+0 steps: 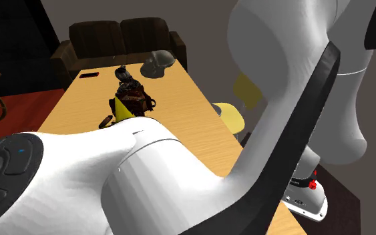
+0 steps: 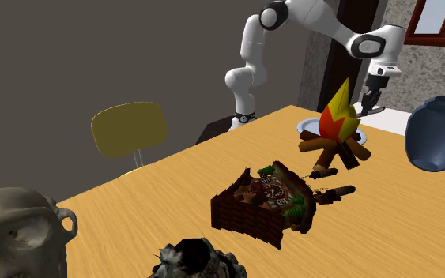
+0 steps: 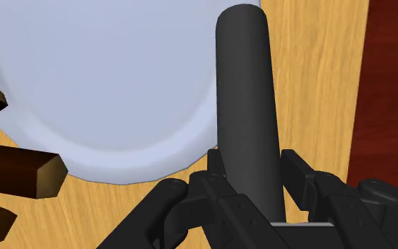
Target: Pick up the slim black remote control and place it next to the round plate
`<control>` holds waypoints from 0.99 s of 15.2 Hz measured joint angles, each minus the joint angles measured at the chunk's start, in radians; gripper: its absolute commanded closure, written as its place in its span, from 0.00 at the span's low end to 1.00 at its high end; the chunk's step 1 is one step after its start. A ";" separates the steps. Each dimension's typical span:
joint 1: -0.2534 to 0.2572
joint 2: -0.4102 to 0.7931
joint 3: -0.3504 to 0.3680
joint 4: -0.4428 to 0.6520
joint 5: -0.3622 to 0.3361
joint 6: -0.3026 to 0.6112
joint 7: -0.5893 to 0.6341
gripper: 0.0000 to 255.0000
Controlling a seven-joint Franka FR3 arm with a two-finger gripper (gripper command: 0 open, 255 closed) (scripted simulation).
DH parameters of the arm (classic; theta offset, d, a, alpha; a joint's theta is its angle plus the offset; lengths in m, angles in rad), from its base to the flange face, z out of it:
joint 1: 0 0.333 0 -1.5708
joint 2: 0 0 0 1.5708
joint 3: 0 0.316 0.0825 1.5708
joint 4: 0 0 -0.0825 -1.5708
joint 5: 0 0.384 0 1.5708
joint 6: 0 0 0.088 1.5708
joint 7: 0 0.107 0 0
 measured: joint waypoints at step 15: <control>0.103 0.198 -0.006 0.112 -0.114 0.046 0.145 1.00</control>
